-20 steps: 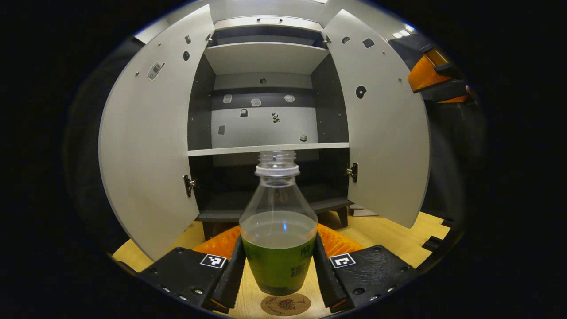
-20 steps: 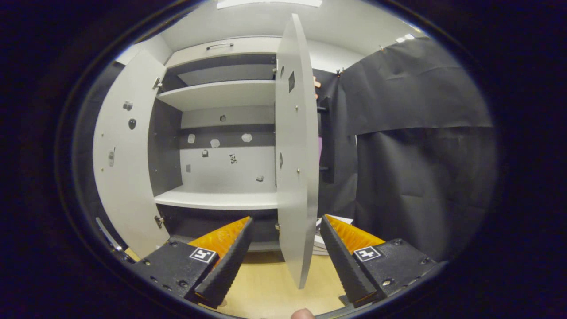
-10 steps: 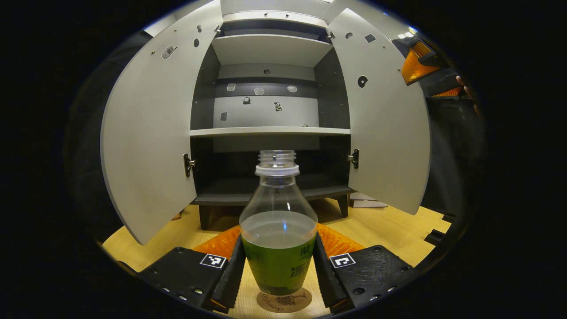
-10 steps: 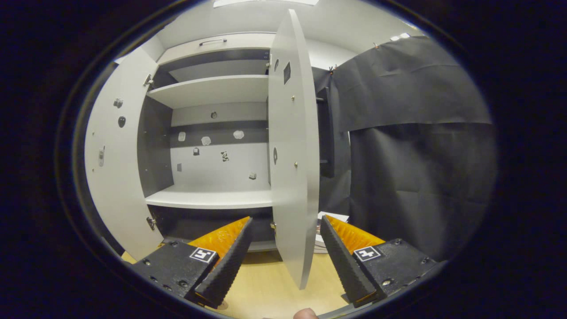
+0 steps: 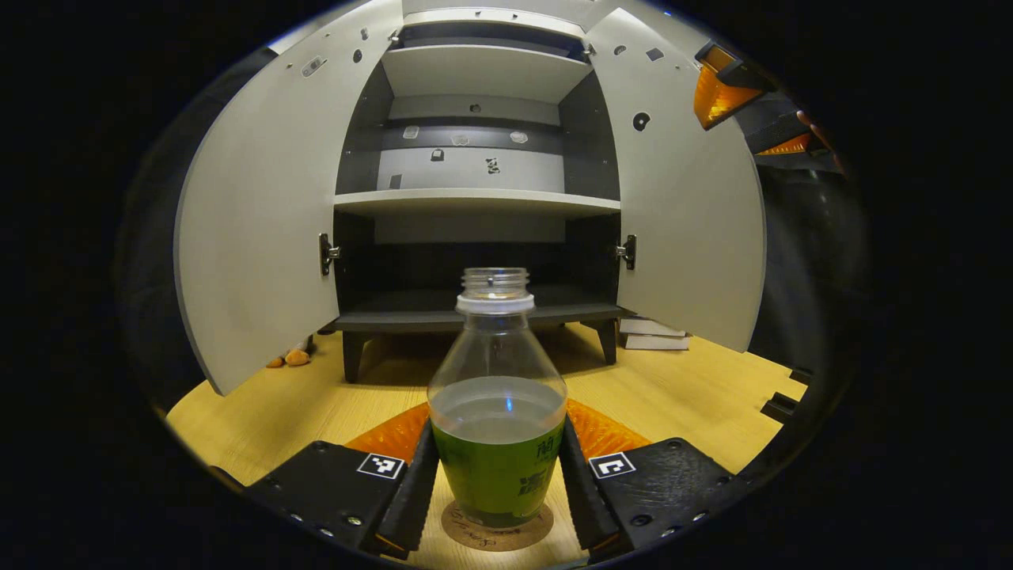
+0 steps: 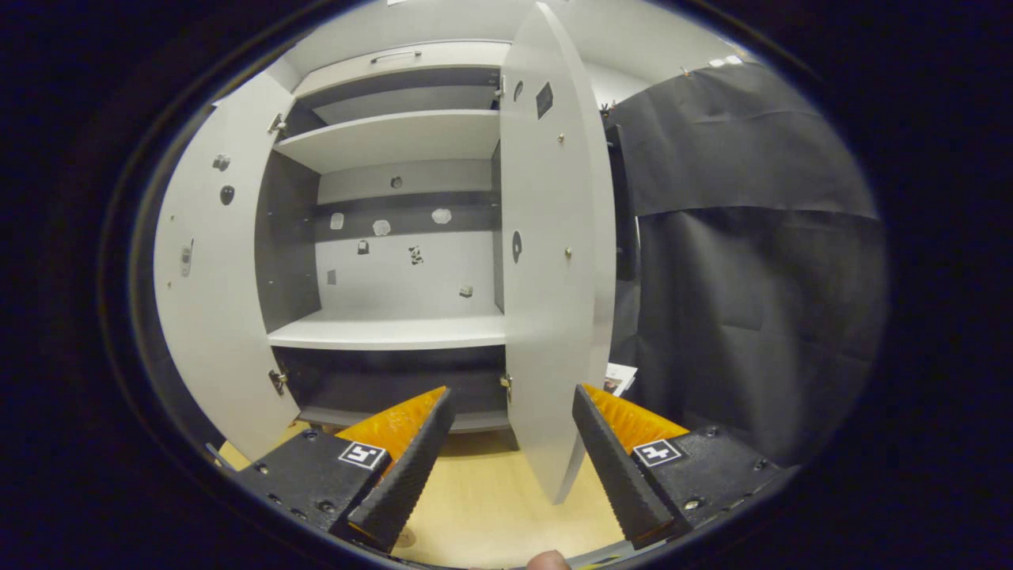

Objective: Grasp the bottle in the cabinet with the left hand and place it on the coaster, then close the right door with the right hand and the left door with the left hand.

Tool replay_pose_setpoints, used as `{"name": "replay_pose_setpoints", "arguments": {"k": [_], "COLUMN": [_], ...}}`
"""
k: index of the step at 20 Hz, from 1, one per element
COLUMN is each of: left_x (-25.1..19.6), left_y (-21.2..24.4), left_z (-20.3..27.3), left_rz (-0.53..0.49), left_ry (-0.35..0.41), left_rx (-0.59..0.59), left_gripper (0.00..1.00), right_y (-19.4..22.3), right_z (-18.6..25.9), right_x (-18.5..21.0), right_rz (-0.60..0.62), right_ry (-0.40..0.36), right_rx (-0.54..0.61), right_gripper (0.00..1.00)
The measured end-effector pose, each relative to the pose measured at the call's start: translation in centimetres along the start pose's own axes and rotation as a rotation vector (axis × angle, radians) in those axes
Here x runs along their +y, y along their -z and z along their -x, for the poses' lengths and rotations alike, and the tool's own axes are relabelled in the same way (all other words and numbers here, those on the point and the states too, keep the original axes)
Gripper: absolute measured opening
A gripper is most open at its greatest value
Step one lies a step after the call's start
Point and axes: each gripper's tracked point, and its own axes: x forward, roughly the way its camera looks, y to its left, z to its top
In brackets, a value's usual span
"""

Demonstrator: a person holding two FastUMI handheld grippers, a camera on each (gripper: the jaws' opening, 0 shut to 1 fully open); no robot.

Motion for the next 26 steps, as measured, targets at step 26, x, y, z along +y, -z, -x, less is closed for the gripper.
{"name": "replay_pose_setpoints", "arguments": {"k": [26], "left_x": [-0.2], "left_y": [0.8], "left_z": [2.2], "left_rz": [-0.033], "left_ry": [-0.027], "left_rx": [0.098], "left_gripper": [0.77], "right_y": [-2.0], "right_z": [0.6], "right_x": [-2.3], "right_rz": [-0.007], "right_ry": [-0.021], "right_rx": [-0.049], "right_gripper": [0.99]}}
